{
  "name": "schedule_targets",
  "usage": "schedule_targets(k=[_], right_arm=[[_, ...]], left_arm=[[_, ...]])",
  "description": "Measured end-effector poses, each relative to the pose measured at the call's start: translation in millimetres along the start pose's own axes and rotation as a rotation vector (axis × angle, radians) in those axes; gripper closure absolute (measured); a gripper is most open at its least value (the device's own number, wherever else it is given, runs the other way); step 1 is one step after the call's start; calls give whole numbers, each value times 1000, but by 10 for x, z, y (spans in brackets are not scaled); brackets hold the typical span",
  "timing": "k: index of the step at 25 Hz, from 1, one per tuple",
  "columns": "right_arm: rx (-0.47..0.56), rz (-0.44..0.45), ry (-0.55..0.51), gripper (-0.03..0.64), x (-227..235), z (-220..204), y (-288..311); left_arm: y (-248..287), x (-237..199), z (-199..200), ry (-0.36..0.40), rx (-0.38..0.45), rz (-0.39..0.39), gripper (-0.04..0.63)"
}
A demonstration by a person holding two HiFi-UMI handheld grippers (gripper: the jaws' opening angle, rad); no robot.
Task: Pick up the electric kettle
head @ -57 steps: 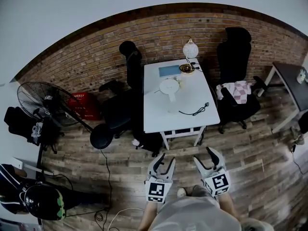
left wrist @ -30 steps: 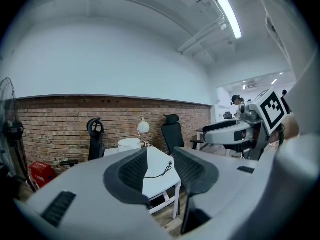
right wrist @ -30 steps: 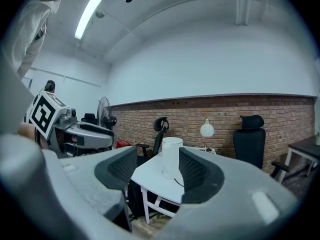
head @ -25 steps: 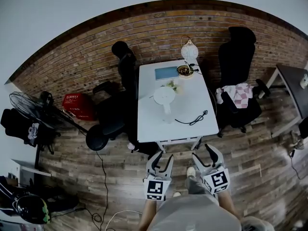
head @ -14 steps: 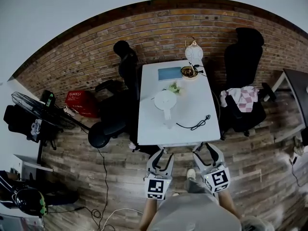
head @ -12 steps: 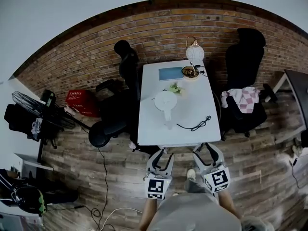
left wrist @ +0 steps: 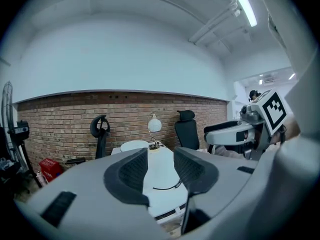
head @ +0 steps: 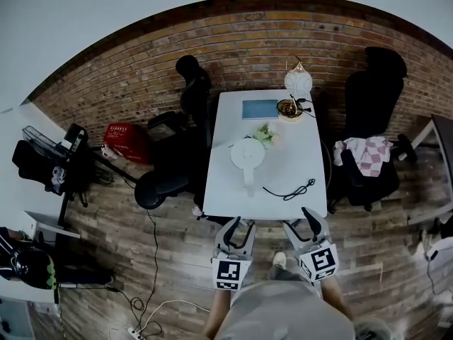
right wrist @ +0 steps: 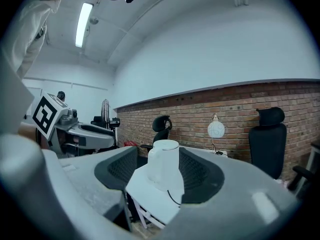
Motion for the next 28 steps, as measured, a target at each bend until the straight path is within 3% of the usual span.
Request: schedule_targets(k=[11, 28], right_arm=[[10, 94, -31, 354, 441, 131, 334], [-6, 165, -36, 354, 769, 81, 663]], left_arm=[[351, 7, 155, -28, -22, 91, 434], [704, -48, 213, -30, -53, 154, 434]])
Point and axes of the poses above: the fingertips, and each gripper's own axes: y forward along the fingers, x to its right, z out of its top, the point moved 10 cm from there along -y, backward along the fingers, and after that the axes turned 7 degrees about -x, right-handed, at the moved point
